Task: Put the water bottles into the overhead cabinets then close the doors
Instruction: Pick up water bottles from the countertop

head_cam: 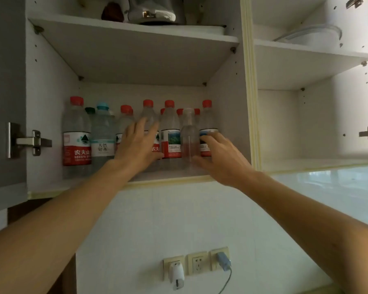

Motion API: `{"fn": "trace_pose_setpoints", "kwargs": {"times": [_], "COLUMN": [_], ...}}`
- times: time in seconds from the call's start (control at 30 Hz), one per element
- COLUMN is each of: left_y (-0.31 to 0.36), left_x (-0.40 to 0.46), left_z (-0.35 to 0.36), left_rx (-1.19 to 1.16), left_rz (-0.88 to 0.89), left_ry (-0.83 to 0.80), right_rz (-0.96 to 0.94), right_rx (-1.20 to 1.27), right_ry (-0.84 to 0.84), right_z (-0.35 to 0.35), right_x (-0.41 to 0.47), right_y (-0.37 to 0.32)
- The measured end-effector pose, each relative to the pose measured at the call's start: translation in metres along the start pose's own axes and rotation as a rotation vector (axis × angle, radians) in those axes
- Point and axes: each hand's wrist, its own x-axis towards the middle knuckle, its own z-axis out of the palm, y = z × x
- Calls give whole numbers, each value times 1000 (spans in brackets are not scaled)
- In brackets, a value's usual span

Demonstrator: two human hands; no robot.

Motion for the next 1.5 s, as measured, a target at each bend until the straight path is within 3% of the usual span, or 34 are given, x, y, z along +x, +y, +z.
{"fn": "trace_pose_setpoints", "kwargs": {"times": [0.2, 0.43, 0.63, 0.77, 1.07, 1.23, 1.5], "left_y": [84, 212, 302, 334, 311, 293, 279], "left_x": [-45, -151, -252, -323, -474, -512, -524], "left_z": [-47, -31, 39, 78, 149, 170, 193], "left_rx": [-618, -888, -999, -910, -611, -632, -988], "left_rz": [-39, -106, -499, -616, -888, -1080, -1382], "left_ry": [219, 153, -185, -454, -956, -1103, -1097], "right_rz": [-34, 82, 341, 400, 514, 504, 558], "right_rx": [194, 280, 366, 408, 513, 547, 363], "right_ry": [240, -24, -411, -644, -980, -1097, -1341], "right_z": [-32, -46, -26, -5, 87, 144, 207], "right_x": [-77, -200, -313, -385, -485, -493, -487], "right_y": [4, 71, 140, 163, 150, 118, 104]}}
